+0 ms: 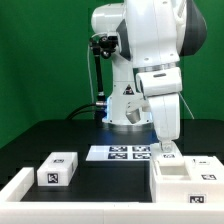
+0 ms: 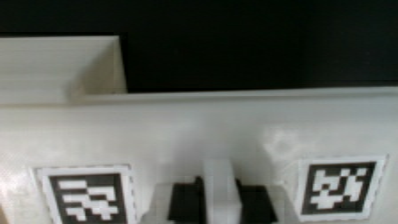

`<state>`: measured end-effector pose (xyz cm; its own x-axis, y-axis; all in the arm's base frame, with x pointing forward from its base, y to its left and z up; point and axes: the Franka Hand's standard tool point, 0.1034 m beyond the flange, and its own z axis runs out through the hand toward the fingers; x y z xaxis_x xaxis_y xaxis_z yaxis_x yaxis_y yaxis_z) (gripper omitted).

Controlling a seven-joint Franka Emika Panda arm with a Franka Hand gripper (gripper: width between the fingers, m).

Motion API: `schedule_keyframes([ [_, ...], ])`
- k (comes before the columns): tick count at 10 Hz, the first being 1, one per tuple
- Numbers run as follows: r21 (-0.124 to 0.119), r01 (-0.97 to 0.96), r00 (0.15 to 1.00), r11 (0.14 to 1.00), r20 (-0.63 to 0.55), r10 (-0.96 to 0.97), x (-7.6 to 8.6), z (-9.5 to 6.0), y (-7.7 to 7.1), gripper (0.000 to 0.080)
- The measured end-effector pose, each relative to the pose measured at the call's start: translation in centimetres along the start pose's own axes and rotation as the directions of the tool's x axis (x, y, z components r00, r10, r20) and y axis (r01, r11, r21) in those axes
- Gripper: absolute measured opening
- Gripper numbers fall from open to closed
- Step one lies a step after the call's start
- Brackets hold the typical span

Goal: Assemble cabinet

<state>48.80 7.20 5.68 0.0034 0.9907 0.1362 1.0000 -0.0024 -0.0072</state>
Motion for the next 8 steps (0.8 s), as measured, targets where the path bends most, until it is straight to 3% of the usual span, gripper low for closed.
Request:
schedule_keyframes([
  [3, 0.036, -0.005, 1.0, 0.999, -0.01, 0.005, 0.4, -0.2, 4.2, 0.0062],
  [4, 0.041, -0.002, 1.0, 0.999, -0.013, 0.002, 0.4, -0.3, 5.5, 0.0062],
  [5, 0.029, 0.005, 1.0, 1.0, -0.015, -0.005, 0.4, -0.4, 6.3, 0.0062],
  [8, 0.036, 0.001, 1.0, 0.999, -0.015, 0.0, 0.3, -0.1, 5.9, 0.0062],
])
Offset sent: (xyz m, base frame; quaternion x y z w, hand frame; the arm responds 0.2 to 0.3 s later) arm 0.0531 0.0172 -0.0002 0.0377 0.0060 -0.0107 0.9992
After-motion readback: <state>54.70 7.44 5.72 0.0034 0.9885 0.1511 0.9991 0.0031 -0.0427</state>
